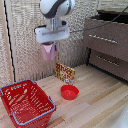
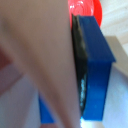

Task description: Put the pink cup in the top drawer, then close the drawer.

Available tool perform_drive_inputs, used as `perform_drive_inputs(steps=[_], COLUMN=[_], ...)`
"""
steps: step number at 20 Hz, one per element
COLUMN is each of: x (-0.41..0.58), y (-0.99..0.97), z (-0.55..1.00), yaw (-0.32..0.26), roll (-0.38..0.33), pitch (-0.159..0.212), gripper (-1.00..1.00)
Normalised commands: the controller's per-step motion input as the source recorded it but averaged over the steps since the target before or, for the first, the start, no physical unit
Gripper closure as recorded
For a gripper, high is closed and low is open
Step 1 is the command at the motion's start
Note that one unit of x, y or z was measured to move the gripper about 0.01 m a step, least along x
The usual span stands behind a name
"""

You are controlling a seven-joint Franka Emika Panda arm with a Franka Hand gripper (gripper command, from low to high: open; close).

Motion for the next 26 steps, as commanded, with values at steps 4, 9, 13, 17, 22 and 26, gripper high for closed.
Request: perform_drive_inputs(steps=[4,9,13,17,22,26], x=[0.116,0.187,0.184,0.199,0.176,0.149], y=[-0.40,-0.33,-0.30,-0.36,-0.49,-0.51], z=[0.95,0.93,0.93,0.85,0.75,0.72], yaw=[-0.052,-0.034,-0.055,-0.072,-0.090,-0.131], roll=[-0.050,-0.067,-0.084,-0.087,-0.048,-0.014], pitch=[0.000,0.000,0.000,0.004,0.022,0.033], gripper=[1.00,1.00,1.00,1.00,1.00,1.00])
